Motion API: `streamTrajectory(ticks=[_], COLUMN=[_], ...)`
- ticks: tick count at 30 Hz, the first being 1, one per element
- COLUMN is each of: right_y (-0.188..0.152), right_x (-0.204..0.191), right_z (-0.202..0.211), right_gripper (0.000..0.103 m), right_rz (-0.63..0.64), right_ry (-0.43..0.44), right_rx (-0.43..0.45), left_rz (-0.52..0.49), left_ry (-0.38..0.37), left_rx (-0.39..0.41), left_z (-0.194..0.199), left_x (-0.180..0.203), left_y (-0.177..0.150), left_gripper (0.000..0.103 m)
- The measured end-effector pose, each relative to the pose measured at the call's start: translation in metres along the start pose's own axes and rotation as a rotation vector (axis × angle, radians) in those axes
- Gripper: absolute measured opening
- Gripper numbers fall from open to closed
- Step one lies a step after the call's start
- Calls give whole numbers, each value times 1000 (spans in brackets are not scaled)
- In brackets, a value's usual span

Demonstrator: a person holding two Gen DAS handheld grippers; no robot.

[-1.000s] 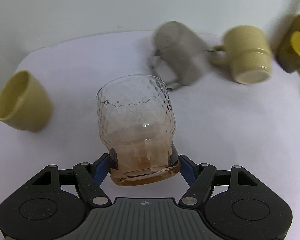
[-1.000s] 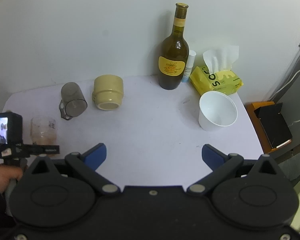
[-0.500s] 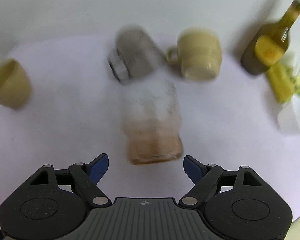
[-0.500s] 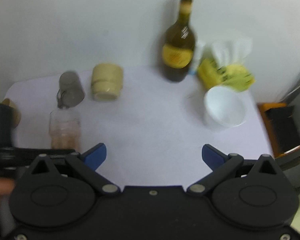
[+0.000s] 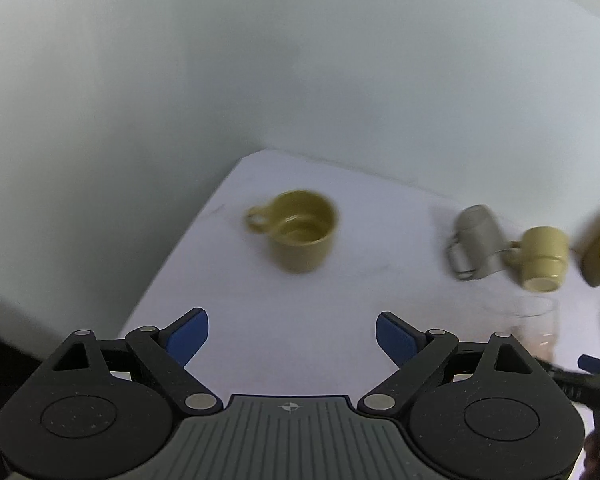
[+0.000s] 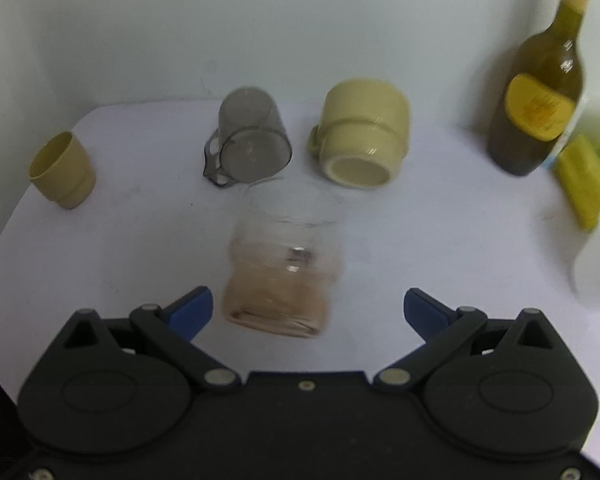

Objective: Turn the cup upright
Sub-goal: 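Lift the glass with the left tool while the right tool closes on it, then carry the glass with the right tool and lower it onto the table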

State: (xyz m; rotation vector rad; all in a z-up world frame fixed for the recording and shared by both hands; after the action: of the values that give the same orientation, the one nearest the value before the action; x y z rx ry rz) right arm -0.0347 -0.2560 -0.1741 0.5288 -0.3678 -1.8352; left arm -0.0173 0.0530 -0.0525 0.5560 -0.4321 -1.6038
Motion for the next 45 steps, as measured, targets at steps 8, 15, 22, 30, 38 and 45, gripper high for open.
streamTrajectory(ticks=[8,15,22,30,38,45], right_y=[-4,-6,-10,9,20,27], right_x=[-2,-31,-54,-67,-73,-75], right_z=[-36,-32,-16,4,-12,0], right_gripper=[71,71,71,71,71,72], right_rz=[-7,45,16,31,71,146], right_ry=[-106,-173,-157,-113,-93,-63], right_rx=[-80,-63,-74,-76,-106,-45], left_rz=[-2,-12,-59,-61,-33,1], left_ry=[-4,-61,-114,-150,-142,-129], left_rx=[40,104,144,140,134,128], left_z=[2,-11,-18,-27,-24,-23], left_x=[-34,-66,-69,-67,-65,-64], left_y=[6,27,45,47,42,37], left_gripper=[97,99,99,99,99,99])
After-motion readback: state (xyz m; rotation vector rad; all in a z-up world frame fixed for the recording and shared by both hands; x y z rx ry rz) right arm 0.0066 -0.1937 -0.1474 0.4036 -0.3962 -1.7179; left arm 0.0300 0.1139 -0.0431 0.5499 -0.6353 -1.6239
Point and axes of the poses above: each gripper's, at about its wrist camera, not at the fingertips, and z roughly against the way its jaws point, x to its right, y to its top, the point moved 2 cm from there along -z, roughly the way its jaws point, and after that the axes turned 9 degrees about -z, right-handed, at the moved point
